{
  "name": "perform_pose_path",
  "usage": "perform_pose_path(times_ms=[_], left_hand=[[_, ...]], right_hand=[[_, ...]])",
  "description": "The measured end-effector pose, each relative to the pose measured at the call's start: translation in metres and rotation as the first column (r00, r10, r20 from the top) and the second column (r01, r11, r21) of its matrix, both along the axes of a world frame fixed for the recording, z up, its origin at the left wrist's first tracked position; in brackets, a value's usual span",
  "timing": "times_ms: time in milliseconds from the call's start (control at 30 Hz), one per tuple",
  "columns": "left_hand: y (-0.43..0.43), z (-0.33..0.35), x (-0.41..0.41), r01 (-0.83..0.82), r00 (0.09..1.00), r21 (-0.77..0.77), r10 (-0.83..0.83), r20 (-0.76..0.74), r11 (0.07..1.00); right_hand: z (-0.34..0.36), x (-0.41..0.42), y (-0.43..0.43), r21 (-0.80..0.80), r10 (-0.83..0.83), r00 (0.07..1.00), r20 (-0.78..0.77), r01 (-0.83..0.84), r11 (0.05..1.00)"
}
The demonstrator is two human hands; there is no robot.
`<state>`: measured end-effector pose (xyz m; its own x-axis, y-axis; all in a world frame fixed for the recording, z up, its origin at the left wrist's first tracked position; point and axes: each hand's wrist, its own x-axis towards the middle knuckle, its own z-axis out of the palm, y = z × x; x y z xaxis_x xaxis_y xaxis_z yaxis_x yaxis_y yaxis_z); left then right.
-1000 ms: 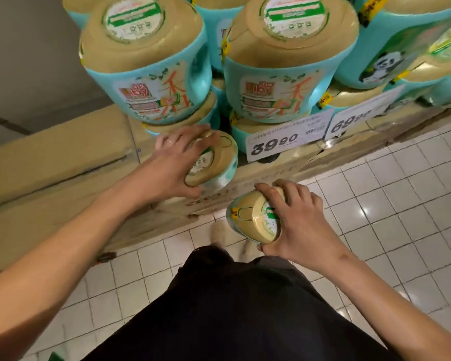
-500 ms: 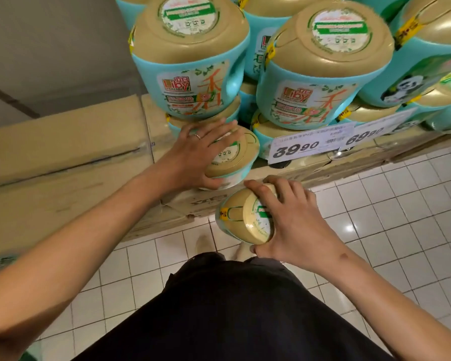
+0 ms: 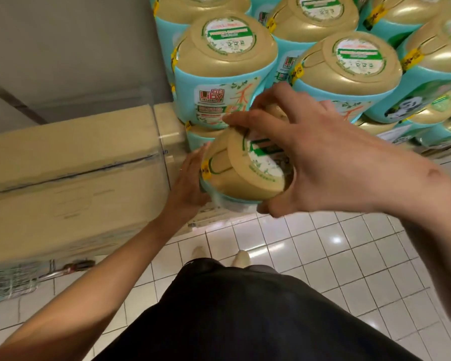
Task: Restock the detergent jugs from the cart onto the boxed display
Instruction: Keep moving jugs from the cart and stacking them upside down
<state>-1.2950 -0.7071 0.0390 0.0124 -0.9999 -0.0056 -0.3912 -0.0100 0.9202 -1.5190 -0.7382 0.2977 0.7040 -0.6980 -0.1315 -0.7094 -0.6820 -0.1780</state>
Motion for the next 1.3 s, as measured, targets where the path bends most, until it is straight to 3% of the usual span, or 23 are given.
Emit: perform_pose_path(times_ms=[100, 200, 367, 1000, 1300], left_hand=[[0.002, -0.006, 0.000, -0.046, 0.995, 0.080, 0.053, -0.088, 0.996], [0.002, -0.011, -0.001, -0.076, 0.997, 0.037, 0.077, -0.004, 0.996], [0.006, -0.006, -0.005, -0.099, 0.995, 0.030, 0.100, -0.007, 0.995], [0.006, -0.014, -0.006, -0.085, 0.996, -0.066, 0.083, -0.028, 0.994], [0.006, -0.012, -0.006, -0.092, 0.995, -0.091, 0.088, -0.049, 0.992]], right_hand=[[0.002, 0.015, -0.020, 0.033, -0.004, 0.998, 0.065, 0.002, 0.999], [-0.003, 0.025, -0.039, 0.067, -0.009, 0.998, 0.069, 0.004, 0.998], [-0.010, 0.024, -0.055, 0.116, -0.022, 0.988, 0.155, 0.004, 0.993], [-0.026, 0.007, -0.049, 0.002, 0.018, 0.978, 0.206, -0.019, 1.000], [-0.038, 0.006, -0.045, -0.138, 0.069, 0.966, 0.250, -0.035, 0.990]])
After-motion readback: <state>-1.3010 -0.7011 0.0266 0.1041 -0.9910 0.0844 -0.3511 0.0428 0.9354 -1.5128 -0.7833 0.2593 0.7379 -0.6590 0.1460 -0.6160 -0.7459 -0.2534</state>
